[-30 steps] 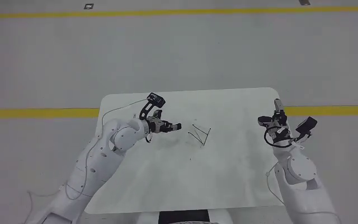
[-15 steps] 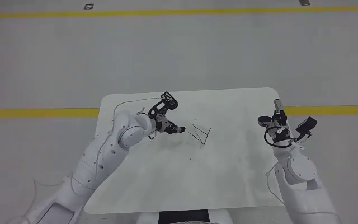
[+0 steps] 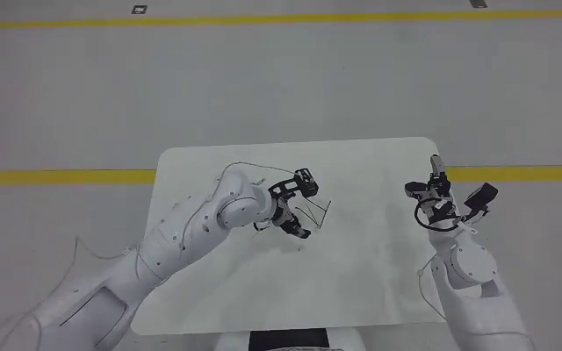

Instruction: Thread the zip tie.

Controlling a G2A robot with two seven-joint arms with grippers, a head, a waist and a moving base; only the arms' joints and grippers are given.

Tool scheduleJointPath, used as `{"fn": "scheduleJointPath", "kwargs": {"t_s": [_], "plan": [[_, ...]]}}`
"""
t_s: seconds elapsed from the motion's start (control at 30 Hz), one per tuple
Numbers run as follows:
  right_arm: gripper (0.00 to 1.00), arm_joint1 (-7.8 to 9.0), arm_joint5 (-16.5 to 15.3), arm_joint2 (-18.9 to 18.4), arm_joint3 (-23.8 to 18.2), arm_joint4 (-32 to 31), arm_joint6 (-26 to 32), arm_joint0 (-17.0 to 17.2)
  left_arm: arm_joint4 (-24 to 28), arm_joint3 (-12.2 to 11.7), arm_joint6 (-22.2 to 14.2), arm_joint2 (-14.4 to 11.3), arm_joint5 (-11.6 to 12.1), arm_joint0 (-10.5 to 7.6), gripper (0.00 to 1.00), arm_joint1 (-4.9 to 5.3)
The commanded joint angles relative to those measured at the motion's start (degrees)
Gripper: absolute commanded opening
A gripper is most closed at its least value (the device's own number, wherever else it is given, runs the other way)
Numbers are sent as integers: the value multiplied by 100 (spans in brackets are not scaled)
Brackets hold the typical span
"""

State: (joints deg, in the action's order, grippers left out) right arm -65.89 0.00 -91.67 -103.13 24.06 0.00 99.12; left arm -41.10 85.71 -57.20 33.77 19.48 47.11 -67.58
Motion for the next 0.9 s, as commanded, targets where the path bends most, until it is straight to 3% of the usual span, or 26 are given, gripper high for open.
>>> {"fn": "scheduleJointPath", "kwargs": {"t_s": [0.0,0.27,0.4,0.6,0.87], "plan": [[100,0,0,0,0,0,0,0,3,0,-9,-10,0,-2,100,0],[100,0,0,0,0,0,0,0,-668,55,256,-190,0,-202,100,-8],[100,0,0,0,0,0,0,0,-859,-183,179,-398,0,-476,100,-83],[100,0,0,0,0,0,0,0,-838,-606,496,-800,0,-808,100,-286],[100,0,0,0,0,0,0,0,-838,-606,496,-800,0,-808,100,-286]]}}
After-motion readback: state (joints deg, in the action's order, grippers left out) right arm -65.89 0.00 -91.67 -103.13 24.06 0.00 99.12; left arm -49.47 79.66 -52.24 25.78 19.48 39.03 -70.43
